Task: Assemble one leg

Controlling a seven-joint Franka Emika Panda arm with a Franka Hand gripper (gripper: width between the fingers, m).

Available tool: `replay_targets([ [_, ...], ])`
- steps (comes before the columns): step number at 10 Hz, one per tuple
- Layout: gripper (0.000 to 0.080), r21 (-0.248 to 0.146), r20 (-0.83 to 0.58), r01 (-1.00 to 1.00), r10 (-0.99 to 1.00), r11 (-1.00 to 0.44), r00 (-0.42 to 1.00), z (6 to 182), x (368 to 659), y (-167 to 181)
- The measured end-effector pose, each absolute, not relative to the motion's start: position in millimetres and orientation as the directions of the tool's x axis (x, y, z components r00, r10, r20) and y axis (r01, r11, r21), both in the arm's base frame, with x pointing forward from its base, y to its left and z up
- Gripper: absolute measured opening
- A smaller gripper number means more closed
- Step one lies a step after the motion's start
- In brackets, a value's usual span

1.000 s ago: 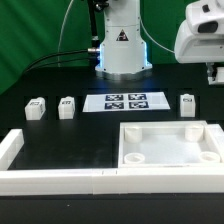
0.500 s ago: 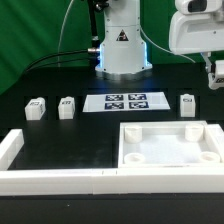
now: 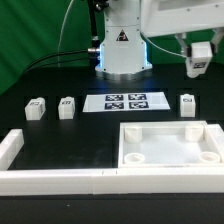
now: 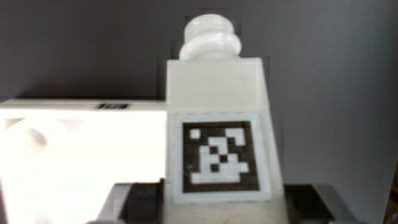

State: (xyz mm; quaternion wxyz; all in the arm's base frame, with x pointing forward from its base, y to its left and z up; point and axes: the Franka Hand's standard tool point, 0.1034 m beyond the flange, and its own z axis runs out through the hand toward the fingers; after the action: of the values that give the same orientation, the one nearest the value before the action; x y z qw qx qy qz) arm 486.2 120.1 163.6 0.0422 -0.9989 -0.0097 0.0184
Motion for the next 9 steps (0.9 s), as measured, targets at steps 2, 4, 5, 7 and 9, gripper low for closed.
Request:
replay_targets([
  [2,0.0294,-0.086,-0.015,0.02,0.022,-0.996,1.0,162.9,487.3,121.2],
  [4,0.0294,-0.094,0.149,0.043,0.028,-0.995,0.988,159.5,499.0,120.9],
  [5,0.0294,-0.092,0.223,0.068,0.046,-0.993,0.974,143.9,500.6,116.7],
  [7,0.0294,-0.084,0.273,0.113,0.087,-0.99,0.958,137.6,526.3,112.4],
  [9,0.0294,-0.092,0.291,0.124,0.093,-0.988,0.952,132.1,551.5,120.2],
])
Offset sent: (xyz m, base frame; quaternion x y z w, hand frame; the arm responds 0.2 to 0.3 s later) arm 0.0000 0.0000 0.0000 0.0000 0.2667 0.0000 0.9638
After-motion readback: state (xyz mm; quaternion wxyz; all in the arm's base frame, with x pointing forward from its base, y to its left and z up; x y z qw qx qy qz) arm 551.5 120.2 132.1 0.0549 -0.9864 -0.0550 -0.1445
